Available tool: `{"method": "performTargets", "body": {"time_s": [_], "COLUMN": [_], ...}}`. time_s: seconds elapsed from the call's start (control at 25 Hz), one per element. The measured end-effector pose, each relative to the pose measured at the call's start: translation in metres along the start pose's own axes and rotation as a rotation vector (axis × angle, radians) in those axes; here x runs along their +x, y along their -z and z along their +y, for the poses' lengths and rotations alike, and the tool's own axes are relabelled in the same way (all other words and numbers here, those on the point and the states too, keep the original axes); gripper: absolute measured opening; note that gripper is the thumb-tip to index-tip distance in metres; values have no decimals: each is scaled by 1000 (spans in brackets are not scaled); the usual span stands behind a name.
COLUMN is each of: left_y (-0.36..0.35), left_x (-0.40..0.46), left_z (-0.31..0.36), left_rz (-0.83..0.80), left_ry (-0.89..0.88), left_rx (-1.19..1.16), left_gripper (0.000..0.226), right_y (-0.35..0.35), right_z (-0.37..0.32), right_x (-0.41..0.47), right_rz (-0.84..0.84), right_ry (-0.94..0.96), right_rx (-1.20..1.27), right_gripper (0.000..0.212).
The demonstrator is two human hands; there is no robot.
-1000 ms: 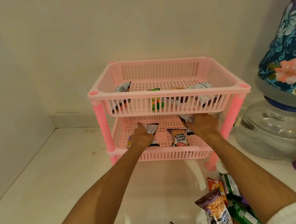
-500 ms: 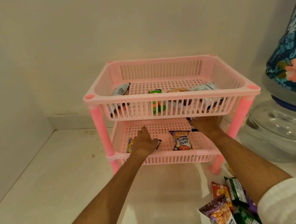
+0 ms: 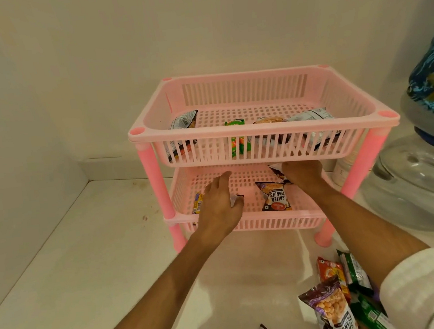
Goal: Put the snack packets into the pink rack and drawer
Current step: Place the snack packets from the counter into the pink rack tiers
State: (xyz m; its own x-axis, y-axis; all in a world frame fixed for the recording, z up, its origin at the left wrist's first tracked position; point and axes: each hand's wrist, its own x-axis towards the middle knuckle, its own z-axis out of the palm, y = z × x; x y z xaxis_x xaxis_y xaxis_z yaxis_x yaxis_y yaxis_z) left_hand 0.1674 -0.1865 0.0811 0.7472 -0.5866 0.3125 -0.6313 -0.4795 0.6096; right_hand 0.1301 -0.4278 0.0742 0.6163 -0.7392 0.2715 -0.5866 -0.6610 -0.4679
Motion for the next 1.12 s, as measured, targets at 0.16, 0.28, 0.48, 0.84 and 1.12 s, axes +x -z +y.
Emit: {"method": "performTargets", "body": {"time_s": [0.16,0.28,0.48,0.84,1.12], "left_y": [-3,-6,-16,-40,-52], "left_x": [-23,-43,-82,-147,-184], "left_z": [4,8,13,15,15], "left_rz": [-15,-13,-78,-635,-890], "left_ry": [-66,-131,-182,-8,97], "left_rx": [-17,-53,-52,169,290], "left_gripper": [55,52,50,60,78], "right_y": [7,17,31,43,35], "right_z": [-8,-11,-3,45,101], "right_x": [-21,-48,-109,-213,-225], "right_rz": [-70,-80,-44,-92,-217], "right_ry": [107,223,303,254,25], "right_rx": [-198,-178,-128,-137,-315], "right_gripper": [27,43,53,33,30]}}
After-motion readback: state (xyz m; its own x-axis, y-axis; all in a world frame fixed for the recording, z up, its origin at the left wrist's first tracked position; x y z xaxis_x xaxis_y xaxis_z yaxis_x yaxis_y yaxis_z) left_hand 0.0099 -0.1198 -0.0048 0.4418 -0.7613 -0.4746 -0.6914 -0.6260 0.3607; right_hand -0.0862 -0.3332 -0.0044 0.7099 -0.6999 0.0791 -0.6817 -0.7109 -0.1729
